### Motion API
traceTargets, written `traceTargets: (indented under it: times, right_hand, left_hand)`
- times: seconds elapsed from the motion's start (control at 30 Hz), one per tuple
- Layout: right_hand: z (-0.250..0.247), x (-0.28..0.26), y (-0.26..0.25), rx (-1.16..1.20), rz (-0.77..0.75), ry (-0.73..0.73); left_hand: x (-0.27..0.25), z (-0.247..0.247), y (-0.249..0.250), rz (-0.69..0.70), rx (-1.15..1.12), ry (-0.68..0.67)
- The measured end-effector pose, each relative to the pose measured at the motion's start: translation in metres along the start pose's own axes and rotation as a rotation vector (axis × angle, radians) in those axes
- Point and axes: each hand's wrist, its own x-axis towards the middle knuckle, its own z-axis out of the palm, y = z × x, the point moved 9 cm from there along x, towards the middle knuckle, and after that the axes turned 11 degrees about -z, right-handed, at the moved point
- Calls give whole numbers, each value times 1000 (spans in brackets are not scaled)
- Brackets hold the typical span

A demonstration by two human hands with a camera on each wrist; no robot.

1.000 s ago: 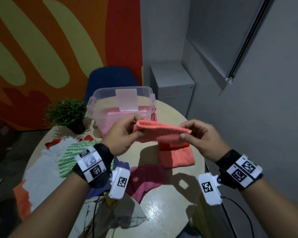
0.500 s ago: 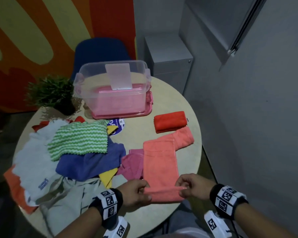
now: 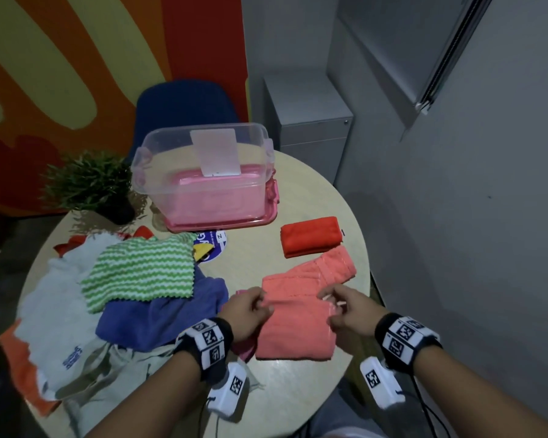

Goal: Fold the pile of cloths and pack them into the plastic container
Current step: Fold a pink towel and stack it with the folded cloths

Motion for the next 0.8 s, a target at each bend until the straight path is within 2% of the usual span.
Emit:
traceTargets:
  times: [0.1, 0.2, 0.37, 0.43, 0.5, 0.57, 0.67, 0.73, 0.8]
  right_hand:
    - [-22, 28, -4, -30, -16, 161]
    - [-31, 50, -2, -102, -2, 250]
    - [-30, 67, 5, -224, 20, 291]
    - [-28, 63, 7, -230, 16, 299]
    - [-27, 52, 7, -247, -18, 301]
    - [-18, 39, 6, -301, -114, 210]
    - [13, 16, 13, -430, -183, -54]
    - [32, 6, 21, -549, -203, -164]
    - [46, 3, 26, -679, -226, -207]
  left_hand:
    - [28, -16, 12, -53, -24, 92]
    - [51, -22, 14, -111, 10, 165]
    - [72, -13, -4, -212, 30, 188]
    - [69, -13, -3, -178, 23, 216]
    - [54, -17, 6, -64, 23, 275]
    - [33, -16, 21, 110, 130, 271]
    - [0, 12, 23, 294, 407, 87]
    - [-11, 28, 9, 310, 573, 29]
    - [-15, 34, -9, 268, 654, 41]
